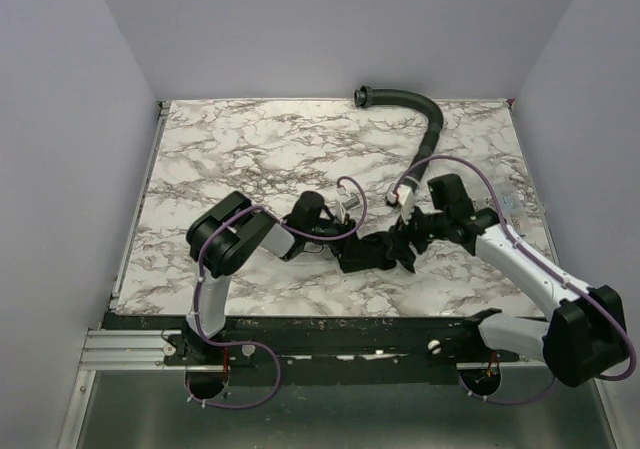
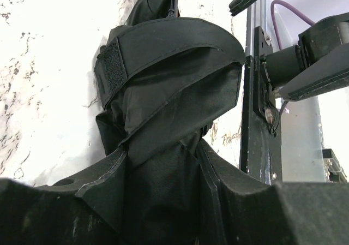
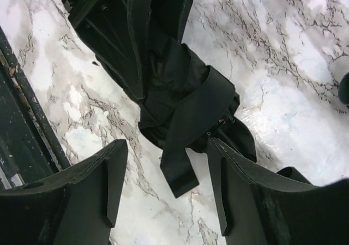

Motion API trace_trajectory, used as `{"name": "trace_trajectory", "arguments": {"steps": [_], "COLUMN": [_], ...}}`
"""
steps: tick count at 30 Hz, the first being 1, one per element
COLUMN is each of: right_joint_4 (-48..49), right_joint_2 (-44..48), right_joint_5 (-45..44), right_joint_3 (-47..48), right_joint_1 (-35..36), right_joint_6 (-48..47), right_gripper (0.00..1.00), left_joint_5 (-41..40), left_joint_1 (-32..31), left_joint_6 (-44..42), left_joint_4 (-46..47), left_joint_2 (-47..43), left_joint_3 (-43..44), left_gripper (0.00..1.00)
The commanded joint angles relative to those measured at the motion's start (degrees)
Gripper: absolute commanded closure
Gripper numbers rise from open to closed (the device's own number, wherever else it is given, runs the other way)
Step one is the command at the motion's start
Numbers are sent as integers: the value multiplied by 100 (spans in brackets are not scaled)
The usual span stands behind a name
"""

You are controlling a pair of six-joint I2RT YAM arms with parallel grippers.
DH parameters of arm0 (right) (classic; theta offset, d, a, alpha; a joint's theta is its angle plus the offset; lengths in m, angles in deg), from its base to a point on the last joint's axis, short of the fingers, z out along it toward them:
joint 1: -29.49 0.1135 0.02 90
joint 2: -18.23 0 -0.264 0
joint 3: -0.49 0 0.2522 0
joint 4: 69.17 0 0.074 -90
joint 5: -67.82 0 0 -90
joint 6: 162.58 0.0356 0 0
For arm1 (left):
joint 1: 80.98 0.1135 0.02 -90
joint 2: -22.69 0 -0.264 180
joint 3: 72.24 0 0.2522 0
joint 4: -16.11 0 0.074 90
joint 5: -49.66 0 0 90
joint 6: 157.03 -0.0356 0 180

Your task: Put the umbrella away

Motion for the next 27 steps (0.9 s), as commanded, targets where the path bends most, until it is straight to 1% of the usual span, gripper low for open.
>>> {"name": "trace_trajectory", "arguments": {"steps": [1, 7, 9, 13, 17, 19, 21, 24, 27], "right_joint_4": [-440, -1053, -1238, -1497, -1745, -2187, -2701, -3526, -4187], "right_joint_2": [-376, -1470, -1724, -1995, -1977, -2056, -2219, -2635, -3119], "right_joint_5": [-257, 258, 403, 554, 845, 1116, 1373, 2060, 2841], "right_joint_3": [330, 771, 909, 1129, 1330, 1544, 1801, 2125, 2425], "right_joint_1": [13, 14, 14, 15, 9, 15, 15, 15, 6], "right_joint_6": [278, -238, -357, -390, -371, -500, -540, -918, -1167], "right_gripper": [34, 40, 49, 71, 83, 90, 91, 96, 98], "left_joint_5": [-989, -1101, -1164, -1260, -1323, -1376, -1431, -1489, -1530], "left_joint_1": [37, 37, 37, 37, 37, 37, 37, 37, 33], "left_joint_6": [-225, -153, -111, 31, 74, 74, 65, 95, 139], "left_joint_4": [-1934, -1834, -1771, -1522, -1459, -1455, -1457, -1417, -1353], "left_joint_2": [647, 629, 629, 647, 626, 594, 570, 570, 564], "left_joint_3": [-534, -612, -661, -745, -758, -780, -795, -793, -815], "left_gripper": [93, 93, 93, 94, 94, 94, 94, 94, 94]}}
